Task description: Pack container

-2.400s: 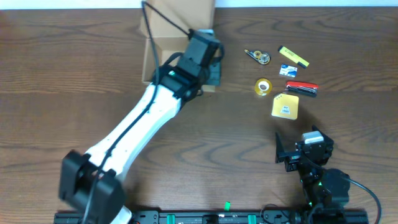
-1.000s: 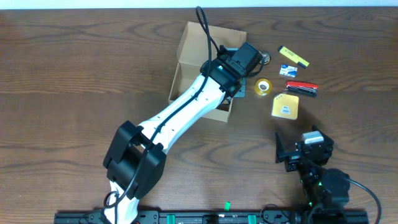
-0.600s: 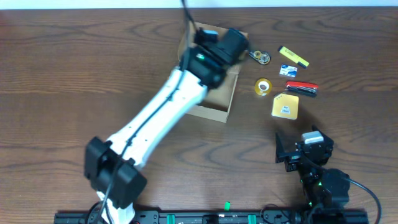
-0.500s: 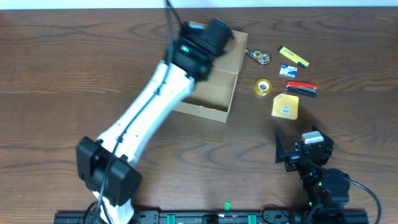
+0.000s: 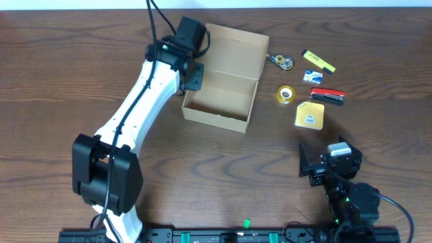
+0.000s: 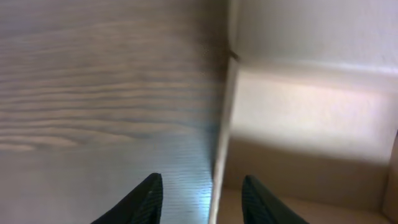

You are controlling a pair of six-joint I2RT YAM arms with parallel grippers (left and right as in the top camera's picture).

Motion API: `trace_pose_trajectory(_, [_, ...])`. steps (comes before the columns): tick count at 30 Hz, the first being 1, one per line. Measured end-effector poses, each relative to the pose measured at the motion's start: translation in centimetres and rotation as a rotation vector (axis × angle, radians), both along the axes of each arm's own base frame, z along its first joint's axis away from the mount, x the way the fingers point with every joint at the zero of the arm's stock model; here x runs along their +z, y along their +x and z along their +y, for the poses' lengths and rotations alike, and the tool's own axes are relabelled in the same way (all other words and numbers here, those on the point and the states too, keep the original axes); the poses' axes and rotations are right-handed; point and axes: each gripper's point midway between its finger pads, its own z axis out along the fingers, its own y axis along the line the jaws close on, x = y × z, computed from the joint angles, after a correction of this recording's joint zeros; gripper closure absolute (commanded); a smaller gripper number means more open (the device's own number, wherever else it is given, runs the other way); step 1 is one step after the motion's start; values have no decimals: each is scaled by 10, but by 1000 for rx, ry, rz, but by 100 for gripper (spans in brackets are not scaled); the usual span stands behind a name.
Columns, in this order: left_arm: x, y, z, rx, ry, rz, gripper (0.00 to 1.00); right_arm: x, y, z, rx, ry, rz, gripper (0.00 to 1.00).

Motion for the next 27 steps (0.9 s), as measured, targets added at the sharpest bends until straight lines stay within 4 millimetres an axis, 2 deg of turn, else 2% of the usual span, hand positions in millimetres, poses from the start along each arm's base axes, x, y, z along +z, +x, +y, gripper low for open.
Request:
trace_pose_trajectory(4, [-24, -11, -4, -21, -26, 48, 54, 0, 0, 0, 0, 0, 0, 1])
trace_pose_trajectory(11, [-29, -10, -8, -32, -46, 43, 55, 0, 0, 0, 0, 0, 0, 1])
trace_pose_trajectory(19, [-40, -16, -6, 3, -52, 69, 64, 0, 0, 0, 0, 0, 0, 1])
trace_pose_trajectory(23, [-45, -16, -6, 32, -57, 81, 73, 0, 0, 0, 0, 0, 0, 1])
trace_pose_trajectory(27, [-54, -17, -6, 72, -60, 103, 74, 0, 0, 0, 0, 0, 0, 1])
